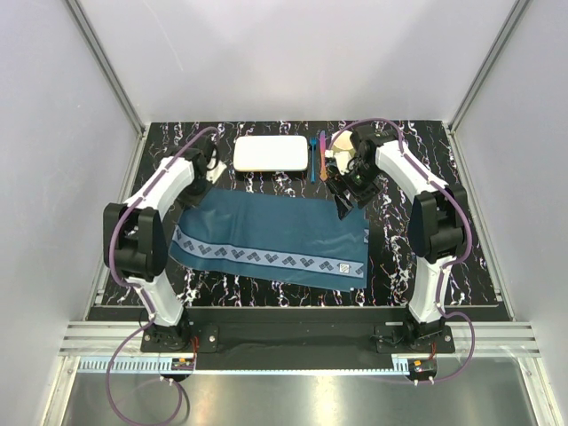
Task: Set the dinner table for one person
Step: Flatten out the napkin at the center of the board.
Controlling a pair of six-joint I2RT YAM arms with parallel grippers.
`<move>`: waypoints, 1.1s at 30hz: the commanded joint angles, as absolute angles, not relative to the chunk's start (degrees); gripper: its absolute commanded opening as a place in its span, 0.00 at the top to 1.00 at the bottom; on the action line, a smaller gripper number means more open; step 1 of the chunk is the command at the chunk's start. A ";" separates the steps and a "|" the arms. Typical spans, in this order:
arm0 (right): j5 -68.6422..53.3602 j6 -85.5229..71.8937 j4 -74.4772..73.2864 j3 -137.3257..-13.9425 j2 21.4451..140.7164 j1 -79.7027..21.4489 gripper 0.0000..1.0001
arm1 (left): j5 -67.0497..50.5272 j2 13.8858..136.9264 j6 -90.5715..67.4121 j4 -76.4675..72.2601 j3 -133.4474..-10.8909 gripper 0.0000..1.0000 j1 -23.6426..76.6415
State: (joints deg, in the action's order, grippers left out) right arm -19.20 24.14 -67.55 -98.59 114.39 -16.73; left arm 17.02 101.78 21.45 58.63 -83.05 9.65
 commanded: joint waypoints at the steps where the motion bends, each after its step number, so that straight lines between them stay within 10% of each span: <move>1: -18.81 24.96 -67.67 -98.61 111.18 -16.35 0.10 | 20.39 102.48 24.08 59.24 -81.74 0.97 11.07; 17: -16.27 31.28 -66.01 -91.77 108.02 -17.05 0.12 | 23.46 105.91 23.21 60.21 -81.12 0.91 15.91; 24: -12.57 35.68 -64.25 -91.05 107.93 -17.75 0.12 | 28.03 106.00 19.69 59.76 -82.35 0.24 13.54; 33: -6.78 42.18 -64.16 -92.63 110.64 -24.51 0.12 | 32.87 107.31 14.68 59.59 -89.11 0.02 8.71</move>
